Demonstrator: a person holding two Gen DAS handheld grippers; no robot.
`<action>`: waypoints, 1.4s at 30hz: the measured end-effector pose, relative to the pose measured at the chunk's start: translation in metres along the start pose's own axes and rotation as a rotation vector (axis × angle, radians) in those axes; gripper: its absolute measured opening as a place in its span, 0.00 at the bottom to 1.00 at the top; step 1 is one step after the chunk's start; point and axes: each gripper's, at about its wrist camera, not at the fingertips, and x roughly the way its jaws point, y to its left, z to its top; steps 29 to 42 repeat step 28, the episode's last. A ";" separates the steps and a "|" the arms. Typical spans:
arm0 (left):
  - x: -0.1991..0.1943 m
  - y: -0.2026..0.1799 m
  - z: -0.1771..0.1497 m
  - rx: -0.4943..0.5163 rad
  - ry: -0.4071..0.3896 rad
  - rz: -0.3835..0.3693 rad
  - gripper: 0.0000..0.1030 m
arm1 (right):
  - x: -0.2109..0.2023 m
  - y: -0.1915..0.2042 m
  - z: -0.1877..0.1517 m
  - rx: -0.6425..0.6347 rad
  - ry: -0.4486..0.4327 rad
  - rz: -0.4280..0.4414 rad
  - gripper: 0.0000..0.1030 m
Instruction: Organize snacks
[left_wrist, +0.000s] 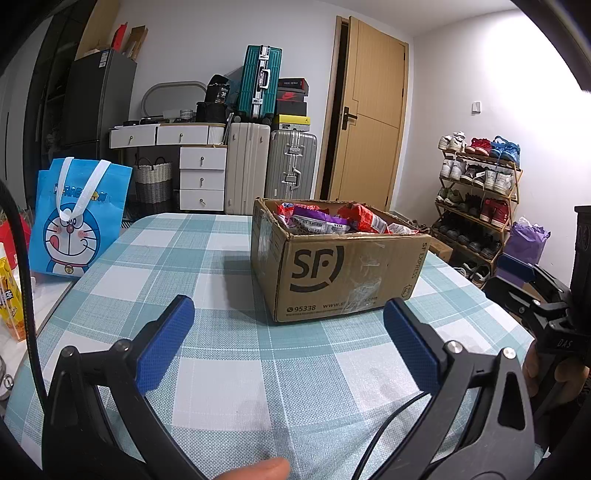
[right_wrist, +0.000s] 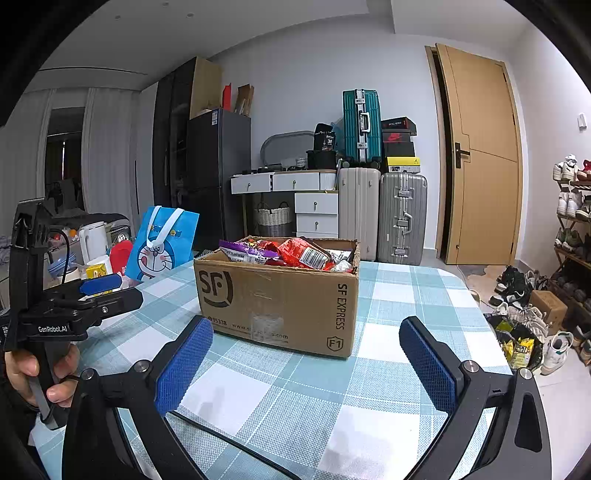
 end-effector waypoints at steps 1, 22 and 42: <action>0.000 0.000 0.000 0.000 -0.001 -0.001 0.99 | 0.000 0.000 0.000 0.000 0.000 0.000 1.00; 0.000 0.000 -0.001 0.001 0.000 0.000 0.99 | 0.000 0.000 0.000 0.000 0.000 0.000 1.00; -0.002 0.001 0.001 0.005 -0.006 -0.001 0.99 | 0.000 0.000 0.000 0.000 0.000 0.000 1.00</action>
